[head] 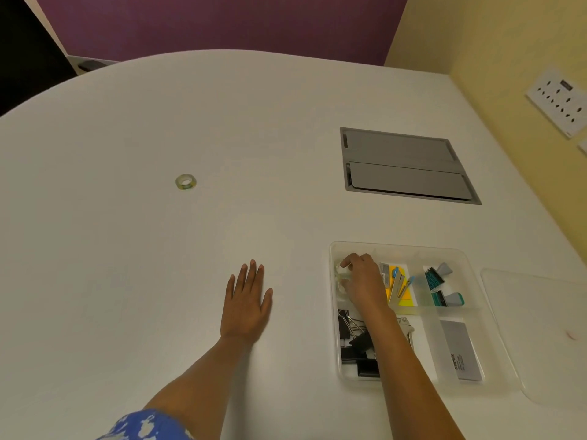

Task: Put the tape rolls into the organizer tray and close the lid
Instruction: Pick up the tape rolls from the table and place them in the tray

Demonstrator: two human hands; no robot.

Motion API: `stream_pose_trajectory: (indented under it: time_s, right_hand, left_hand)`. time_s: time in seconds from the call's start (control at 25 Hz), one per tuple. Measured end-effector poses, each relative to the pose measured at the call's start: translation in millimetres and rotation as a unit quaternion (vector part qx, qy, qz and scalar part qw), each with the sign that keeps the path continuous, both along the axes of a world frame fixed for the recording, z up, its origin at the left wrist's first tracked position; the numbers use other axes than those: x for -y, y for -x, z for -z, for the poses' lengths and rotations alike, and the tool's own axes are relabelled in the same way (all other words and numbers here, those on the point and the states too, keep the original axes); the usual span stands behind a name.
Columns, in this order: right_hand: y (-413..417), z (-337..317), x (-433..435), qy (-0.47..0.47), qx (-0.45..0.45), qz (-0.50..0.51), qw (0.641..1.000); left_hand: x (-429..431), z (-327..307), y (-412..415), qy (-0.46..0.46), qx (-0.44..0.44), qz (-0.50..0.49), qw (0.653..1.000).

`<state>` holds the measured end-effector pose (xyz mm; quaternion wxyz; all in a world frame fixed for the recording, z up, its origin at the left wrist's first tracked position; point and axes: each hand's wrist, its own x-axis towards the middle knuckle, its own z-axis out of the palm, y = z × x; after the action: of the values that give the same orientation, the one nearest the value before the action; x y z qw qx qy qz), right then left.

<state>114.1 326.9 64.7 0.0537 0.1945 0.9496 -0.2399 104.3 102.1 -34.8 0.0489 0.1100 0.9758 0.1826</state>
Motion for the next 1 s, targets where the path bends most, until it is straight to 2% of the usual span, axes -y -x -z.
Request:
stream_pose_trajectory:
  time_s: [0.2,0.36,0.72,1.0]
  right_hand:
    - [16.1,-18.0,16.6,0.003,-0.070,-0.001,0.998]
    - [35.8,-26.4,43.8,0.007,-0.088,-0.032,0.996]
    - [112.8,-10.4,153.2,-0.005,-0.047,-0.100,0.994]
    - [173.3,14.2,220.1,-0.002,-0.020,-0.128,0.992]
  left_hand:
    - [8.7,-3.5,0.5,0.002,-0.003,0.022,1.000]
    - [31.7,-9.1,3.5,-0.002,-0.012,0.034,0.999]
    - [118.7,-7.1,70.6,0.018,0.001,0.036,0.999]
    - [159.9,-2.2,132.2,0.031,-0.033,0.109,0.993]
